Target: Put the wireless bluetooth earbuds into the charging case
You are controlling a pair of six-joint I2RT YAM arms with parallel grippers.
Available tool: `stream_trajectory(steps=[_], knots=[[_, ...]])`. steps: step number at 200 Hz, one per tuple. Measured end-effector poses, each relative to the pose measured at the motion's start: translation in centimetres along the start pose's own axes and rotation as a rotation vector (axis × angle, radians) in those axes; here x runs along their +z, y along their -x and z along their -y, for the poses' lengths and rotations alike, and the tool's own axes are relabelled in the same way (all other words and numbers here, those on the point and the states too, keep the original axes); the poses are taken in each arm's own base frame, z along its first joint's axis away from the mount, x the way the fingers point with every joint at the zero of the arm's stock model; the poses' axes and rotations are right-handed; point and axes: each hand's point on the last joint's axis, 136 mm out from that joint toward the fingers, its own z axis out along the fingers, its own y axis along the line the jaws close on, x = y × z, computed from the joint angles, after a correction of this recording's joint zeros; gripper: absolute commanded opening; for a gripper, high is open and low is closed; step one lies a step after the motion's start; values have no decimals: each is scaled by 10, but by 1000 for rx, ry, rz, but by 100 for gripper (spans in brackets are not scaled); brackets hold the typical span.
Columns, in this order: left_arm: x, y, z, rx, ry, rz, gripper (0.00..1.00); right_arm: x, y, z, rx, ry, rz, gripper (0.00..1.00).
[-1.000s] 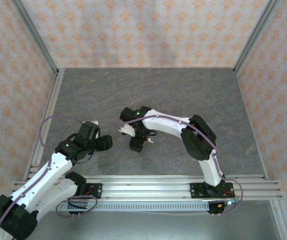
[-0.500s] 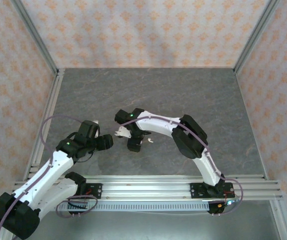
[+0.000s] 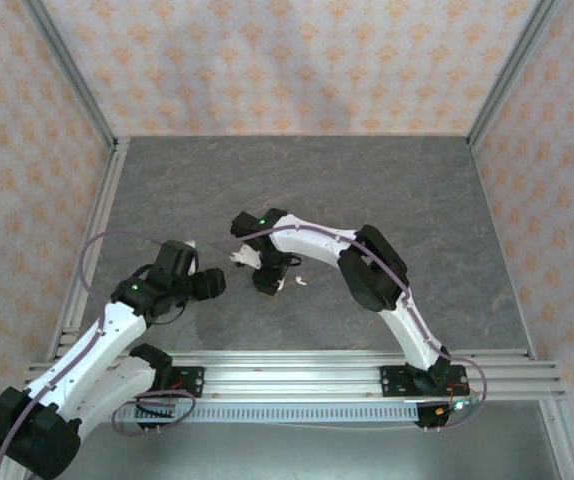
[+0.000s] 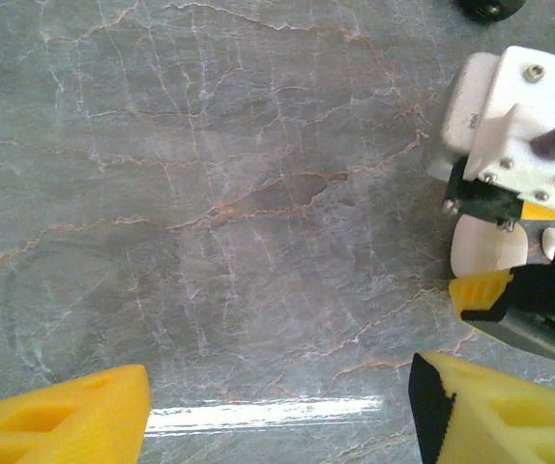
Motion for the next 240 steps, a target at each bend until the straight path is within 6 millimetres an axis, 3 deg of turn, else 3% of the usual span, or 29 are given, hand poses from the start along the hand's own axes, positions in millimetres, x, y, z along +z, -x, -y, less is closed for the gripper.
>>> stream_trajectory(steps=[38, 76, 115, 142, 176, 240], knots=[[-2, 0, 4, 3, -27, 2, 71, -3, -7, 13, 214, 21, 17, 38], [-13, 9, 28, 40, -162, 55, 71, -23, -11, 19, 507, 146, 164, 36], [-37, 26, 65, 116, -360, 153, 70, -93, 6, 27, 781, 249, 448, 30], [-50, 32, 99, 203, -474, 218, 68, -148, 5, 24, 914, 319, 646, 29], [-72, 9, 162, 437, -630, 278, 68, -198, -15, 18, 1045, 391, 834, 28], [-75, 29, 208, 499, -713, 421, 64, -265, -56, 8, 1144, 438, 1047, 28]])
